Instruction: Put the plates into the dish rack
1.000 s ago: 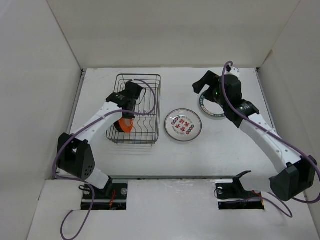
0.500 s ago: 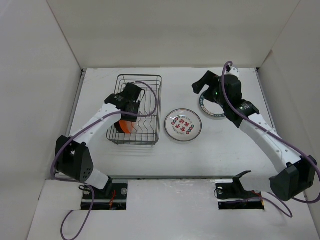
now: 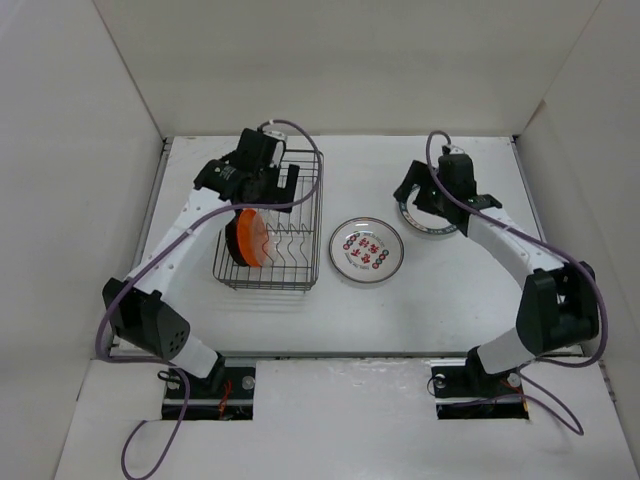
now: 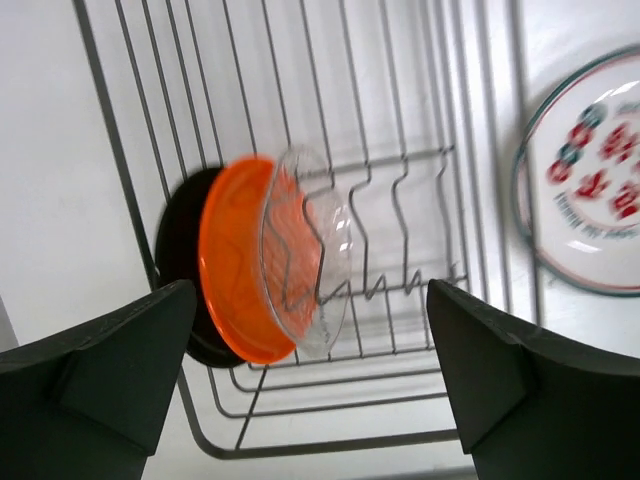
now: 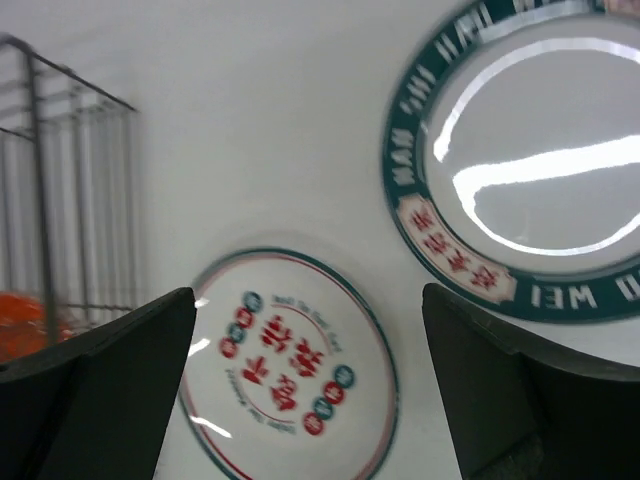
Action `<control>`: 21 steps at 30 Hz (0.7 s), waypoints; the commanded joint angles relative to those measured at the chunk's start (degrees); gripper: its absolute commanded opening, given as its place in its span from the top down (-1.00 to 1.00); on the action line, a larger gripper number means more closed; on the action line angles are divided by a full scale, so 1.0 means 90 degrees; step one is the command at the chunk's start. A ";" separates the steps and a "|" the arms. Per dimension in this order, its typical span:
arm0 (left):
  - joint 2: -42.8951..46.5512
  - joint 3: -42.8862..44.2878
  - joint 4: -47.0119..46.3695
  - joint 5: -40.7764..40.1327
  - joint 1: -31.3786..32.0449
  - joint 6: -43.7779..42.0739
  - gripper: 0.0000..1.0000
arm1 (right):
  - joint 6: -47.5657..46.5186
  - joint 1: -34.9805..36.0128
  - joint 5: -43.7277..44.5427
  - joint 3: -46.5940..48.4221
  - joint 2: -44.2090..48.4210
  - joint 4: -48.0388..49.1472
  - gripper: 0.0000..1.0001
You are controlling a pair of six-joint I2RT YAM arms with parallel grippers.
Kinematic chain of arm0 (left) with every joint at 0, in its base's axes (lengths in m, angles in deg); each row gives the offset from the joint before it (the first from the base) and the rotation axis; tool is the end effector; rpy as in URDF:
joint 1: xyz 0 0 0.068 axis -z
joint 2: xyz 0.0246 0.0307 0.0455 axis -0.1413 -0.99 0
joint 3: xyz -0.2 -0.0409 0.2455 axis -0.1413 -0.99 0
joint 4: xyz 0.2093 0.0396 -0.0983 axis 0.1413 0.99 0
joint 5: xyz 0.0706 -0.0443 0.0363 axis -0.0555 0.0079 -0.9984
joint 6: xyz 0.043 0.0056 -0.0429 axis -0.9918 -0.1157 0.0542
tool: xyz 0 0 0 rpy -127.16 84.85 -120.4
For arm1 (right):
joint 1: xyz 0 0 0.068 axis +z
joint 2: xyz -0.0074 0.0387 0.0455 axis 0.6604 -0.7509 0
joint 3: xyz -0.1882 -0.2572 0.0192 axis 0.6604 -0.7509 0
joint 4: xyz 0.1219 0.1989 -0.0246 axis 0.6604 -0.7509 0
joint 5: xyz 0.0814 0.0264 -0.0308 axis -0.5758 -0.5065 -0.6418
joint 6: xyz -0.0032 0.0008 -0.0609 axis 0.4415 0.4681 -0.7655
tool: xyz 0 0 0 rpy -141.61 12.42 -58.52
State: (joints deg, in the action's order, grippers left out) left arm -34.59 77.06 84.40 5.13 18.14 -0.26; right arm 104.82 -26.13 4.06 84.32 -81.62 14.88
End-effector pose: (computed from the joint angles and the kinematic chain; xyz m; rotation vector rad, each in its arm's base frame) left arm 0.2726 -0.1260 0.4040 0.3592 2.3180 -0.0679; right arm 0.3073 0.0830 0.3458 0.2910 2.1525 0.4495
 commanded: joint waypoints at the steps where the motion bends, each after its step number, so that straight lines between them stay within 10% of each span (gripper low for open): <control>1: 0.0111 0.0921 -0.0122 0.0230 0.0022 -0.0274 -1.00 | -0.0434 -0.0312 -0.0976 -0.0665 0.0171 0.0080 -0.96; 21: -0.0758 0.2457 -0.0318 0.1080 -0.0184 -0.0587 -1.00 | -0.0589 -0.0430 -0.2588 -0.1850 -0.0978 0.0169 -0.46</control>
State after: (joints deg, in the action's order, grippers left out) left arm -43.04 96.44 82.11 13.26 16.74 -4.67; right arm 100.78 -31.42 -16.51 67.03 -88.68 15.14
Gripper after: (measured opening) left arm 0.997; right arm 0.738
